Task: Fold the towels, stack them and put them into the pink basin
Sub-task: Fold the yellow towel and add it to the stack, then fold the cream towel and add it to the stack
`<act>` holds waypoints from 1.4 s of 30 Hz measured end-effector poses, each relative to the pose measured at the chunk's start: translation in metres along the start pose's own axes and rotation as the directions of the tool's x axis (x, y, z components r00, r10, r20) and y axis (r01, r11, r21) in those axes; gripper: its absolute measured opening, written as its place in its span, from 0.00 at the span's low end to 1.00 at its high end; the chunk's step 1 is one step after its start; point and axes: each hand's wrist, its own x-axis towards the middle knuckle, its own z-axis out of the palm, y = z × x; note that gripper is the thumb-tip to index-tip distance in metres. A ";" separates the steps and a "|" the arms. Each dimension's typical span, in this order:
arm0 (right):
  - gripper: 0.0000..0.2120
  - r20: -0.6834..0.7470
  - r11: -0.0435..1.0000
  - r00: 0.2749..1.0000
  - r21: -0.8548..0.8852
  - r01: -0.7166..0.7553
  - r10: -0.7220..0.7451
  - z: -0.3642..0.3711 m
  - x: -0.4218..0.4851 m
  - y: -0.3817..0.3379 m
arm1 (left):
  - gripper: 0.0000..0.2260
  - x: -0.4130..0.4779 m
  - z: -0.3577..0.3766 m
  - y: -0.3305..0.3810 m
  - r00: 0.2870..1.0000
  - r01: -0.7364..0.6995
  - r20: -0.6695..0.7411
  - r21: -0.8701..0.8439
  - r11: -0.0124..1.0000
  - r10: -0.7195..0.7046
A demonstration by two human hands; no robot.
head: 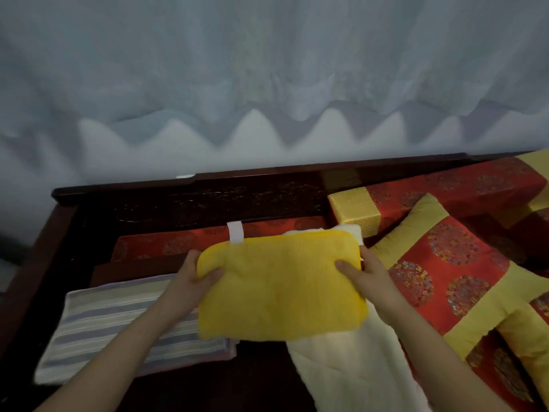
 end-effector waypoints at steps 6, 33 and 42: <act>0.17 0.257 0.981 0.960 0.126 -0.147 0.111 0.115 -0.005 -0.031 | 0.17 -0.041 -0.136 -0.045 0.949 0.062 -0.306 -0.046 0.997 -0.073; 0.08 0.084 0.989 0.989 -0.092 -0.111 0.119 0.150 0.021 -0.006 | 0.14 -0.011 -0.184 -0.034 0.889 -0.048 -0.452 0.066 0.997 0.073; 0.08 -0.059 0.901 0.910 -0.127 -0.415 0.411 0.003 -0.001 0.063 | 0.13 0.025 0.110 -0.050 0.950 0.216 0.212 0.090 0.972 -0.230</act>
